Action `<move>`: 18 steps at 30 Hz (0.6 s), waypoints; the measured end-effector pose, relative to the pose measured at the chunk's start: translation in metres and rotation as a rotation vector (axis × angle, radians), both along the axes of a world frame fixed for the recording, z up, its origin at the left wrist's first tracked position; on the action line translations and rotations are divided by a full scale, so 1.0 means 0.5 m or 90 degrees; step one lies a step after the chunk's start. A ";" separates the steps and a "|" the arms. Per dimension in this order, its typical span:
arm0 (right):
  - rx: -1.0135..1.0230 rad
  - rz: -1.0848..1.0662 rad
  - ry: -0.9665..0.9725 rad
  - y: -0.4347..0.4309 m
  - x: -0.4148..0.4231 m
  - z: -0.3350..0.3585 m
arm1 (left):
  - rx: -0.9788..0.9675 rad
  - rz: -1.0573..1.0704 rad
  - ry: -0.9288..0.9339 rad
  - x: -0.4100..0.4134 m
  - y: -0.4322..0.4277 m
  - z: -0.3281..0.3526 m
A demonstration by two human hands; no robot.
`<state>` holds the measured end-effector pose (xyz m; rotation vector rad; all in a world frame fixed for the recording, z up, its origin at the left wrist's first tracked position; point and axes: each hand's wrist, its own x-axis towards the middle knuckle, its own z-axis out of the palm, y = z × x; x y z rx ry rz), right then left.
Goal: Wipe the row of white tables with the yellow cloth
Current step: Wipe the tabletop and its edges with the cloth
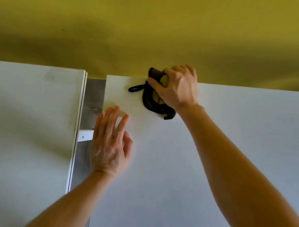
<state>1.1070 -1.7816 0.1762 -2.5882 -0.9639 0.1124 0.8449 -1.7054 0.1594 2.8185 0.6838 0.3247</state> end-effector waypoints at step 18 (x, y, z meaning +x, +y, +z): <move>0.013 -0.005 -0.027 0.035 -0.042 -0.006 | 0.011 0.018 0.018 0.008 0.004 0.009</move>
